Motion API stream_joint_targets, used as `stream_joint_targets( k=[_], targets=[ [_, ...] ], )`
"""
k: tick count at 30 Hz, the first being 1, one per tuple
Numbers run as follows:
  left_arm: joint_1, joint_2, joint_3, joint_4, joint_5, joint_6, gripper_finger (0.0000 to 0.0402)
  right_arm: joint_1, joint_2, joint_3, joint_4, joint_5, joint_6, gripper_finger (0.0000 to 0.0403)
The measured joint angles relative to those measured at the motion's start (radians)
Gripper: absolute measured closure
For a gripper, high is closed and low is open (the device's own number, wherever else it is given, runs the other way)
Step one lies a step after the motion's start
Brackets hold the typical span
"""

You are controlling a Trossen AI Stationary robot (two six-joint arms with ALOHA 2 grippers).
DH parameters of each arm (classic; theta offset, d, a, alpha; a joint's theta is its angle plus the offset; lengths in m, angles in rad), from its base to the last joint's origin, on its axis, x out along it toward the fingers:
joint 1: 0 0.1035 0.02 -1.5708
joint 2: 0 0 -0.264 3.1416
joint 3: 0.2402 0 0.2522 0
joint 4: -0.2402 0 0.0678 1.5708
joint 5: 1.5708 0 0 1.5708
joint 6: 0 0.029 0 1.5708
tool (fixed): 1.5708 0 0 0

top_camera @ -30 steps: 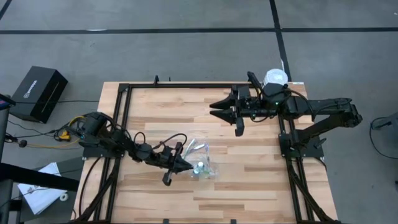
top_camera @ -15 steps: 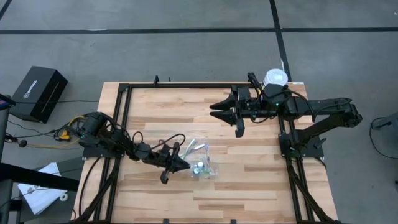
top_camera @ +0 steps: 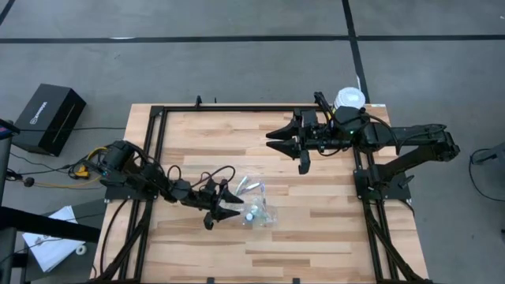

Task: Pick & Place toothbrushing station
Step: Put the green toothbrush into the center transparent organizer

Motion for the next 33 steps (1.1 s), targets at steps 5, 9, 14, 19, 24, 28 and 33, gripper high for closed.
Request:
stream_joint_targets(
  k=[5,9,14,19,24,28,33],
  targets=[
    [0.024,-0.116,0.000,0.004,-0.010,-0.005,0.0144,0.000,0.000,0.000,0.001,-0.001,0.000,0.0285],
    [0.070,-0.254,0.000,-0.044,-0.033,0.022,0.0139,0.000,0.000,0.000,0.020,-0.001,0.000,0.0285],
    [0.173,-0.445,0.000,-0.077,-0.014,-0.016,0.0153,0.000,0.000,0.000,0.069,-0.003,-0.017,0.0285],
    [0.308,-0.622,0.000,-0.276,0.108,-0.152,0.0171,-0.005,0.000,0.000,0.101,-0.003,-0.055,0.0285],
    [0.401,-0.782,0.001,-0.959,0.158,-0.230,0.0186,-0.017,0.000,0.000,0.101,-0.003,-0.072,0.0285],
    [0.487,-0.809,0.000,-1.253,0.266,-0.311,0.0190,-0.031,0.000,0.000,0.101,-0.005,-0.098,0.0285],
    [0.540,-0.746,0.000,-1.353,0.385,-0.403,0.0190,-0.067,0.000,0.000,0.105,-0.009,-0.098,0.0285]
  ],
)
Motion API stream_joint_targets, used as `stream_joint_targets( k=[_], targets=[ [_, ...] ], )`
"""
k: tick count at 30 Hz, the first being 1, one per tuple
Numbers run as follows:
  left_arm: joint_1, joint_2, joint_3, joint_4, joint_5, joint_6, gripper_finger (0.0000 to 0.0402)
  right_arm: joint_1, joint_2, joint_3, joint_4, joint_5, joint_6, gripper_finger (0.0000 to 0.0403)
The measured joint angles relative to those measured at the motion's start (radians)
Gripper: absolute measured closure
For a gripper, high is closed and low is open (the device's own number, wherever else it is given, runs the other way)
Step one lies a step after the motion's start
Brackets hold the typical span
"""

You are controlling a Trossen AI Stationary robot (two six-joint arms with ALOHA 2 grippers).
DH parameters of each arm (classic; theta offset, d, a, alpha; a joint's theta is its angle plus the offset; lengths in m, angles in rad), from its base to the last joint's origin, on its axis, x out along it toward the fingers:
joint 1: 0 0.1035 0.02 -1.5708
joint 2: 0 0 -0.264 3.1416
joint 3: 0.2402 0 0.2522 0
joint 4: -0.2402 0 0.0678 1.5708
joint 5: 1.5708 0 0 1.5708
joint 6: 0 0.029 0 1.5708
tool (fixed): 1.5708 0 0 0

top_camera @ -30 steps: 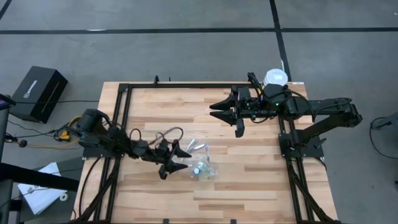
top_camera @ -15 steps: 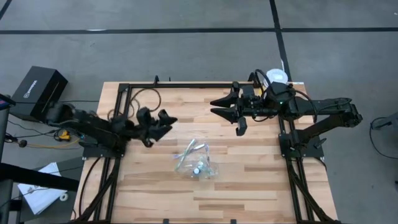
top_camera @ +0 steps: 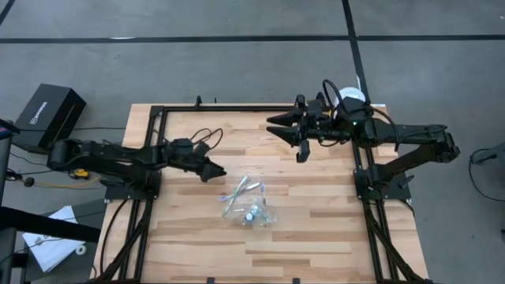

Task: Pick & Place toothbrushing station
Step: Put the green toothbrush into the center transparent organizer

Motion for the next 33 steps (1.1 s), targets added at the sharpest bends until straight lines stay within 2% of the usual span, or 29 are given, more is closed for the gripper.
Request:
stream_joint_targets(
  k=[3,9,13,20,27,33],
  targets=[
    [0.003,0.060,0.000,-0.008,0.005,-0.018,0.0190,-0.026,0.000,0.000,0.000,-0.006,0.000,0.0285],
    [0.003,0.187,0.041,-0.004,0.005,-0.071,0.0191,-0.088,0.000,0.000,0.004,-0.109,0.000,0.0285],
    [0.007,0.271,0.090,-0.005,0.007,-0.047,0.0192,-0.127,0.000,0.000,0.004,-0.145,0.010,0.0285],
    [0.052,0.466,0.191,-0.007,0.159,0.029,0.0192,-0.183,0.000,0.000,0.013,-0.158,0.050,0.0285],
    [0.087,0.622,0.297,-0.004,0.234,0.110,0.0192,-0.198,0.000,0.000,0.055,-0.158,0.062,0.0285],
    [0.095,0.724,0.338,-0.016,0.303,0.140,0.0192,-0.198,0.000,0.000,0.062,-0.158,0.064,0.0285]
  ],
)
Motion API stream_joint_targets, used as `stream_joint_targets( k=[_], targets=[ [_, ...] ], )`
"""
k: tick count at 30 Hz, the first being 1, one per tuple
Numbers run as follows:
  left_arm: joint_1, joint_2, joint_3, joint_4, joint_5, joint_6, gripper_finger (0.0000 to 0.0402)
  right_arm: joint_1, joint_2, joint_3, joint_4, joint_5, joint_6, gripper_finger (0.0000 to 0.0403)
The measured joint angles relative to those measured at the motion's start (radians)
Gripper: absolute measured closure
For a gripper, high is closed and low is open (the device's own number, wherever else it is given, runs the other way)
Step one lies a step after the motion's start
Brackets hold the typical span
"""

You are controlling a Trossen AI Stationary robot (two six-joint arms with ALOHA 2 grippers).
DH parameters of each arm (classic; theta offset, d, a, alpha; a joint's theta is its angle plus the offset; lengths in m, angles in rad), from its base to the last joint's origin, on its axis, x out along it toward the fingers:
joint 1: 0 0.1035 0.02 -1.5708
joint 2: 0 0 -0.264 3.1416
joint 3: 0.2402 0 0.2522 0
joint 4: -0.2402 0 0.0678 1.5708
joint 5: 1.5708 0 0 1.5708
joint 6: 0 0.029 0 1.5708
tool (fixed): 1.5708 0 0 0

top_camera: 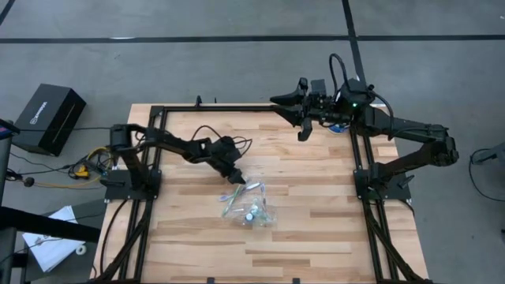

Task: Pick & Place toothbrushing station
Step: Put the green toothbrush into the center transparent organizer

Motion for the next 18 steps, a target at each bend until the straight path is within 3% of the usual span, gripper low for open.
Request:
stream_joint_targets(
  k=[10,18],
  targets=[
    [-0.005,0.053,0.010,0.011,0.042,0.020,0.0204,0.000,0.000,0.000,-0.007,0.000,-0.001,0.0285],
    [-0.003,0.047,0.008,0.003,0.044,0.044,0.0299,0.000,0.000,0.000,-0.010,0.002,-0.012,0.0285]
  ],
)
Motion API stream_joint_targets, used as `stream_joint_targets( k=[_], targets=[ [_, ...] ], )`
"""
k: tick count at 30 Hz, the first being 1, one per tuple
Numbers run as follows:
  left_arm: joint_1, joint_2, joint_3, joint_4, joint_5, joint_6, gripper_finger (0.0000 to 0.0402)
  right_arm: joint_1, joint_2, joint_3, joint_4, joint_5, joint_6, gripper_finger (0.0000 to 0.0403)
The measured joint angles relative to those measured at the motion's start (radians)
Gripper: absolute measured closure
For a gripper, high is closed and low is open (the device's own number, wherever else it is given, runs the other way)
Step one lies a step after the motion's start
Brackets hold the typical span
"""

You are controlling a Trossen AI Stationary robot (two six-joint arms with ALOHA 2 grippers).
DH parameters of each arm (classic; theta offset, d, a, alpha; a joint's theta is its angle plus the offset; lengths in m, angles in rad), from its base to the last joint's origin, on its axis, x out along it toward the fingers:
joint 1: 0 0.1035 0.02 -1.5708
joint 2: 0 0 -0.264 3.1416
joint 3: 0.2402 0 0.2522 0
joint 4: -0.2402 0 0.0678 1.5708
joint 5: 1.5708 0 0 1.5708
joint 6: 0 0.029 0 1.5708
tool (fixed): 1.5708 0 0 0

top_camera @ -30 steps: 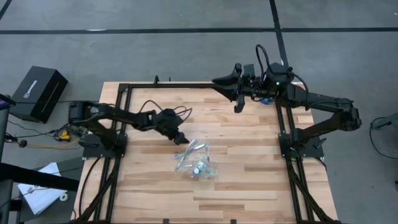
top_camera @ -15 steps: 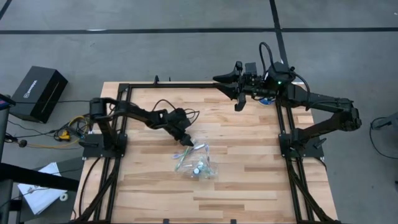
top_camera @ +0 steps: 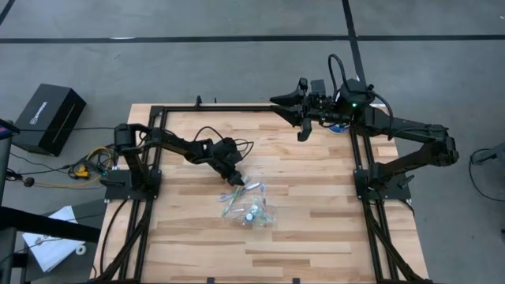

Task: Pick & Place toothbrushing station
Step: Put the green toothbrush into the center transparent organizer

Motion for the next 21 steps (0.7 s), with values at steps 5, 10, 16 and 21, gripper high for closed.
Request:
stream_joint_targets(
  k=[5,10,16,21],
  targets=[
    [0.000,-0.002,-0.002,0.003,0.014,0.003,0.0371,-0.007,0.000,0.000,0.000,0.000,0.000,0.0285],
    [0.016,-0.002,-0.006,0.069,0.069,-0.008,0.0390,-0.013,0.000,0.000,0.001,0.000,0.000,0.0285],
    [0.066,-0.046,-0.005,0.180,0.069,-0.036,0.0395,-0.013,0.000,0.000,0.001,-0.001,0.000,0.0285],
    [0.120,-0.141,-0.005,0.279,0.065,-0.054,0.0393,-0.013,0.000,0.000,0.002,-0.002,-0.004,0.0285]
  ],
)
